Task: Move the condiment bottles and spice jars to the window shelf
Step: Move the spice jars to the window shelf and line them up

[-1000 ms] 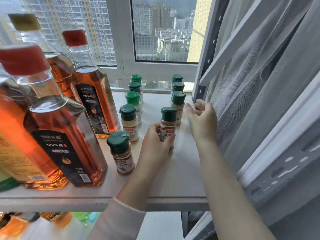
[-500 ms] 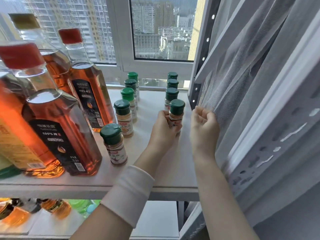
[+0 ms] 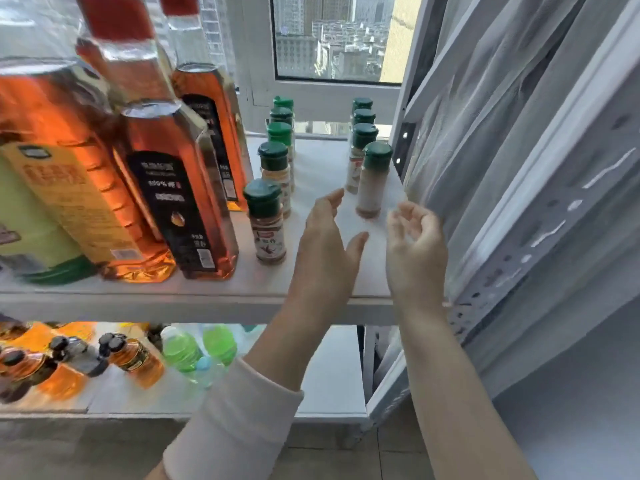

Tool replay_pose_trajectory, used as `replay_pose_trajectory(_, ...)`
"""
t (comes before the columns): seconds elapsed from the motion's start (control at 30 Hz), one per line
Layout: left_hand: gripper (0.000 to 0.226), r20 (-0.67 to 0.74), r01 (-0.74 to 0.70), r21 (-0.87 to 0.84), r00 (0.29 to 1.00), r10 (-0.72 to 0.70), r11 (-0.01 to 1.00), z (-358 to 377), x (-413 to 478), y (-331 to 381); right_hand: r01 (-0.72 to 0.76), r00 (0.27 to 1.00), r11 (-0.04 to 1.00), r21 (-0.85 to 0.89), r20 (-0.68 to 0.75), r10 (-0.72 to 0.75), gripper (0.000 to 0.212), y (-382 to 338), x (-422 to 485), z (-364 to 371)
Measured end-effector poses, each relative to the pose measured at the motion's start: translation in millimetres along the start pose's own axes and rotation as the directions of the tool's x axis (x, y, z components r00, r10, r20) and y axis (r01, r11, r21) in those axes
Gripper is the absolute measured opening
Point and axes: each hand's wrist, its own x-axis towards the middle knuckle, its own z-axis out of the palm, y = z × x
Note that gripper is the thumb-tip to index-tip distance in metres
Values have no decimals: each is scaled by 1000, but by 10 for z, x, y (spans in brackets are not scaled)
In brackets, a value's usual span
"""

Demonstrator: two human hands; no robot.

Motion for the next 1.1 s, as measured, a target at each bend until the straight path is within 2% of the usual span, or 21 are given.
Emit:
replay_pose_trajectory(0.17,49,-23,-87,-148,996,84,985,-621,-737,-162,71,996,997,-5,-50,-72,18,51,-873,-47)
replay_pose_trajectory(0.27,40,10,-81,-192,996,84,978,-1032,-1286,-551,1,999,1000,-1,-38,-1,13,353,-1557,69)
replay_pose_trajectory(0.33,35,50,10,-158,999,-2,987,-1274,-1661,-961,-123,992,992,-14,20,124,13,693,-2062,222)
replay_pose_trajectory(0.4,33,90,176,-115,982,-166,978,-1503,-2060,-1383,-264,958,962,-75,96,270,15,1029,-2574,373)
replay_pose_trajectory(0.5,33,133,410,-85,908,-398,908,-1791,-2602,-1920,-387,886,903,-184,196,420,16,1402,-3199,514)
replay_pose_trajectory(0.63,29,108,612,-63,789,-605,788,-1964,-3217,-2554,-520,761,807,-280,277,587,12,1896,-3791,606)
replay_pose_trajectory(0.77,23,93,768,-66,641,-762,637,-1791,-3952,-3306,-605,576,664,-440,334,746,21,2673,-4319,673)
replay_pose_trajectory(0.9,24,157,848,-39,527,-835,528,-1330,-4594,-4262,-577,504,600,-555,336,796,27,3757,-4679,866)
replay_pose_trajectory(1.1,32,256,830,150,493,-832,538,-545,-5108,-6270,-475,454,552,-686,346,821,44,5964,-5122,1389)
